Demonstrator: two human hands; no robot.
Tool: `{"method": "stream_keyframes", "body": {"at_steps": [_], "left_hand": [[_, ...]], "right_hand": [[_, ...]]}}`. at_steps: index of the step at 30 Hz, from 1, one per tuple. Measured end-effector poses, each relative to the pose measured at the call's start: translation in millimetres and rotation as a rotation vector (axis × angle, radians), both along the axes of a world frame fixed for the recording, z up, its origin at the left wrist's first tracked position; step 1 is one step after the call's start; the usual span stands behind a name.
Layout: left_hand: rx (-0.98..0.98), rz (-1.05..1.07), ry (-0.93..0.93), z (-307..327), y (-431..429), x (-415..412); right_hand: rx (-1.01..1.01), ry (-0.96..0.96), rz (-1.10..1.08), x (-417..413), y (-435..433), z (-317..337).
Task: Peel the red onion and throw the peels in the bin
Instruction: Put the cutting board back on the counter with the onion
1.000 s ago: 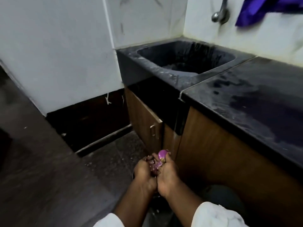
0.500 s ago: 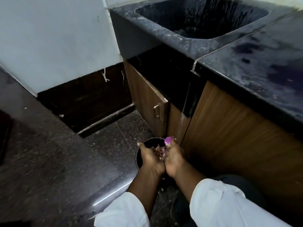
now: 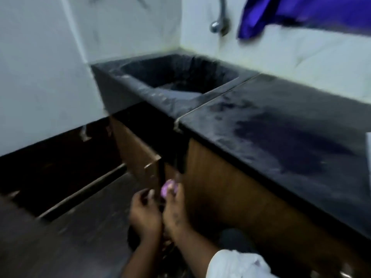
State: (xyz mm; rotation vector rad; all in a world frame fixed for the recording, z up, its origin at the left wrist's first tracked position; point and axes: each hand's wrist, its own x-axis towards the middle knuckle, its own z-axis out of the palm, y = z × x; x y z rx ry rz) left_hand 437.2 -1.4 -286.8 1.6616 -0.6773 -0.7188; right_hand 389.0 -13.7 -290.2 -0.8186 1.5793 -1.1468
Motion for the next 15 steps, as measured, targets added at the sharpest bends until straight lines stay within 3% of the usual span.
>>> {"method": "stream_keyframes", "body": {"at_steps": [2,6,9,12,15], "left_hand": [[0.004,-0.107,-0.144,29.8,8.7,-23.3],[-0.072,-0.357,-0.267,-4.3,-25.5,-36.1],[-0.399,-0.511,-0.472,108.6,24.5,-106.4],[-0.872,-0.816,-0.377,214.9,87.1,-196.3],[-0.802,-1.165,-0.334,232.1,71.2,-266.6]], "right_hand": [[-0.067,-0.015,-0.025,-26.9,-3.1,9.0],[-0.311,0.102,-0.075,-102.7,55.3,143.8],[-0.572,0.079,-0.129,-176.5,105.8,216.8],[-0.694,0.039,-0.351,-271.9,136.9,261.7],[-0.648,0.078,-0.548,-362.6,151.8,282.3]]}}
